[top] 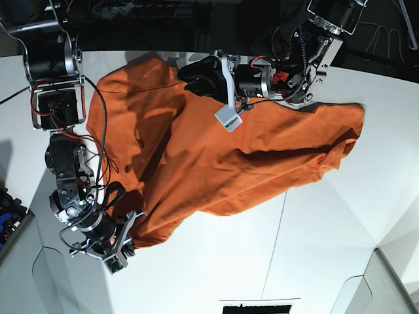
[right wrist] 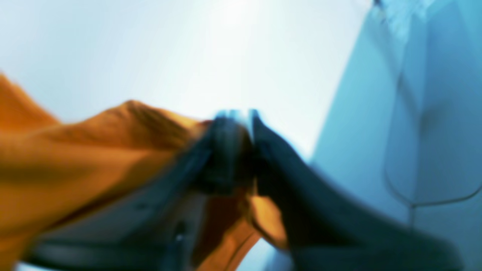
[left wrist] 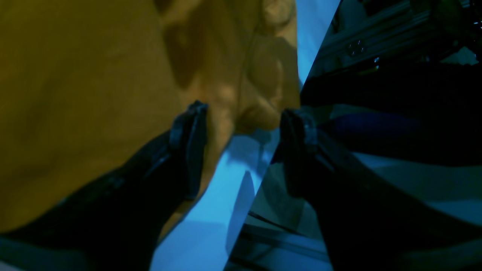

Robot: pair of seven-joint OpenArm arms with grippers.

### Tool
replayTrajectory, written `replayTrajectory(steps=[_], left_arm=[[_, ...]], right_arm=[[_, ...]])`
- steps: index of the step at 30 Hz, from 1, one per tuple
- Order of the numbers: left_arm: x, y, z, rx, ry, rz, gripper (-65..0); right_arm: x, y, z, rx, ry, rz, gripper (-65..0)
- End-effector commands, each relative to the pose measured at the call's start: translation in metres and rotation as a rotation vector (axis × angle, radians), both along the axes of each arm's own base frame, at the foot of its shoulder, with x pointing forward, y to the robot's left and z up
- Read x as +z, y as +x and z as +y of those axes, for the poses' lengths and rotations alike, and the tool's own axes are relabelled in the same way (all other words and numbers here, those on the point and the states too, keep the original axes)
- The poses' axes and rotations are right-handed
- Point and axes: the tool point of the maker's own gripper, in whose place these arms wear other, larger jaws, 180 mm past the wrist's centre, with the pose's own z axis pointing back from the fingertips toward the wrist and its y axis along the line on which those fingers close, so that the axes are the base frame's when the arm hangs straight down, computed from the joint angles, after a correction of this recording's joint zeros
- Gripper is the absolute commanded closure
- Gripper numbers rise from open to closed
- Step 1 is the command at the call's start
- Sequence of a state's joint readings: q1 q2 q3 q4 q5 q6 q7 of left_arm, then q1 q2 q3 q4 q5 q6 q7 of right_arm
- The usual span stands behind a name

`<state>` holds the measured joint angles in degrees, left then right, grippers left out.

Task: Layout the t-shirt on the table in an organized manner, then fold the t-shirt properly

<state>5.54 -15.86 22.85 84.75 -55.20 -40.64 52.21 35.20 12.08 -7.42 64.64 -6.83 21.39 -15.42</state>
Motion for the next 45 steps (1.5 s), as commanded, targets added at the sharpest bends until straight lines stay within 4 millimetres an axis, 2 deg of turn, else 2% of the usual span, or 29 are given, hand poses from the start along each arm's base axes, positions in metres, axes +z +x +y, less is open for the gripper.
replayTrajectory(steps=[1,2,3,10,14,18,20,24,28,32,35,41,43,45], left_arm=[[-0.009,-0.009,0.005,-0.025,0.048,0.024,-34.1],[-0.009,-0.009,0.005,-0.026,0.049,0.023,-34.2],[-0.009,-0.009,0.005,-0.026,0.049,0.023,-34.1],[-0.001,-0.007,0.001,-0.023,0.017,0.026,-34.1],[0.026,-0.001,-0.004,-0.062,-0.008,-0.060,-34.1],[0.061,0.008,0.005,-0.096,-0.005,-0.205,-34.1],[0.077,0.015,0.012,-0.094,-0.004,-0.271,-34.1],[0.104,0.035,0.026,-0.047,-0.007,-0.380,-34.1],[0.121,0.069,0.048,0.032,0.029,-0.469,-34.1],[0.144,0.115,0.086,0.122,0.087,-0.585,-34.1],[0.147,0.152,0.115,0.179,0.147,-0.606,-34.2],[0.129,0.230,0.175,0.386,0.190,-0.509,-34.2],[0.114,0.247,0.199,0.459,0.227,-0.478,-34.2],[0.096,0.256,0.220,0.507,0.280,-0.442,-34.2]], right_arm=[[0.031,0.013,-0.003,-0.013,0.022,-0.077,-29.7],[0.031,0.013,-0.004,-0.019,0.031,-0.076,-39.6],[0.029,0.013,-0.005,-0.032,0.039,-0.067,-46.0],[-0.008,-0.002,-0.024,-0.187,0.076,0.154,-45.5],[-0.049,-0.030,-0.024,-0.198,0.104,0.256,-44.4],[-0.081,-0.069,-0.014,-0.181,0.127,0.311,-44.5],[-0.082,-0.084,-0.010,-0.186,0.135,0.295,-44.5],[-0.064,-0.106,-0.002,-0.176,0.151,0.235,-44.5],[-0.066,-0.126,0.009,-0.162,0.153,0.261,-44.5],[-0.083,-0.143,0.024,-0.160,0.168,0.303,-44.5],[-0.096,-0.157,0.033,-0.159,0.186,0.343,-44.5],[-0.114,-0.177,0.033,-0.164,0.178,0.393,-44.5],[-0.119,-0.183,0.035,-0.162,0.180,0.409,-44.5],[-0.122,-0.187,0.037,-0.159,0.180,0.417,-44.5]])
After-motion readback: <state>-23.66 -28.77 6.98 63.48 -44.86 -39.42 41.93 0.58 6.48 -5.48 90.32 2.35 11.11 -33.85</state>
